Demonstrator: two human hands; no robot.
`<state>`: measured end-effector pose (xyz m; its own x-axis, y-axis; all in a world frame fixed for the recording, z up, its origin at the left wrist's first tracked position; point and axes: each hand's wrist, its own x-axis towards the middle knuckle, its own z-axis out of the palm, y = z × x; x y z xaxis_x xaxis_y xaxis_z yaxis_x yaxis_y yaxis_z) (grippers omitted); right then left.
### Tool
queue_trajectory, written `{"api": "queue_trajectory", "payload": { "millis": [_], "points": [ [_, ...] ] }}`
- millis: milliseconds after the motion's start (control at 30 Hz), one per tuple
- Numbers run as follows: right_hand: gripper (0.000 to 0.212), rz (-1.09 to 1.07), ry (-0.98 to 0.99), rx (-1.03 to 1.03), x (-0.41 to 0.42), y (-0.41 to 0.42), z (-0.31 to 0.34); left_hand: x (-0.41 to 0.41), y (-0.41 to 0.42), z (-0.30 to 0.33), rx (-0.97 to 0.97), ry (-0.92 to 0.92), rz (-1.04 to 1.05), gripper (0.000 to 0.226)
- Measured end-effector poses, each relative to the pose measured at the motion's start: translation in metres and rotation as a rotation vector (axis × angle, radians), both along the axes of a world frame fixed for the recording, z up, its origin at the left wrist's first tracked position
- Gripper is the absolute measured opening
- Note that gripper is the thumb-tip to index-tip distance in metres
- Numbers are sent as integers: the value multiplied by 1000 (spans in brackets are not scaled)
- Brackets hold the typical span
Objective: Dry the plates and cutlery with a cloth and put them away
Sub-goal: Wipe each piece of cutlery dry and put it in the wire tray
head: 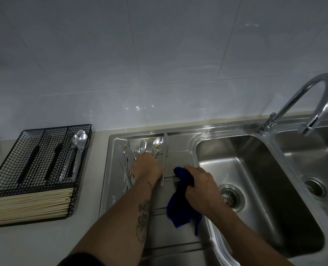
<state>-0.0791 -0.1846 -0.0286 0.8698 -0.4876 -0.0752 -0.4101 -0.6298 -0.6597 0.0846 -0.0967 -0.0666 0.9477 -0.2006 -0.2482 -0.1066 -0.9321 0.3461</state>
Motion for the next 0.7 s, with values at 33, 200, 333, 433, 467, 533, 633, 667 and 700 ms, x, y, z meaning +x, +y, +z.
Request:
{"api": "queue_trajectory", "payload": {
  "millis": [33, 200, 333, 433, 467, 533, 633, 667, 700],
  "points": [
    [49, -1, 0, 4, 0, 0, 1, 1, 0, 1, -9, 17, 13, 25],
    [47, 2, 12, 20, -1, 1, 5, 17, 7, 8, -101, 129, 51, 6],
    [47, -13, 22, 26, 0, 1, 6, 31, 16, 16, -208, 256, 95, 12],
    [44, -3, 12, 20, 0, 4, 8, 35, 25, 24, -298, 337, 124, 9],
    [43, 0, 7, 16, 1, 5, 9, 35, 29, 26, -329, 359, 140, 18],
    [41, 8, -6, 17, 2, 9, 13, 31, 40, 34, -336, 398, 131, 25],
    [42, 31, -27, 0, 4, 20, 21, 19, 58, 52, -315, 395, 69, 21],
    [44, 37, -39, -14, 5, 24, 24, 15, 64, 58, -331, 381, 46, 24],
    [48, 41, -58, -37, 5, 28, 27, 10, 70, 65, -328, 349, 9, 27]
  ]
}}
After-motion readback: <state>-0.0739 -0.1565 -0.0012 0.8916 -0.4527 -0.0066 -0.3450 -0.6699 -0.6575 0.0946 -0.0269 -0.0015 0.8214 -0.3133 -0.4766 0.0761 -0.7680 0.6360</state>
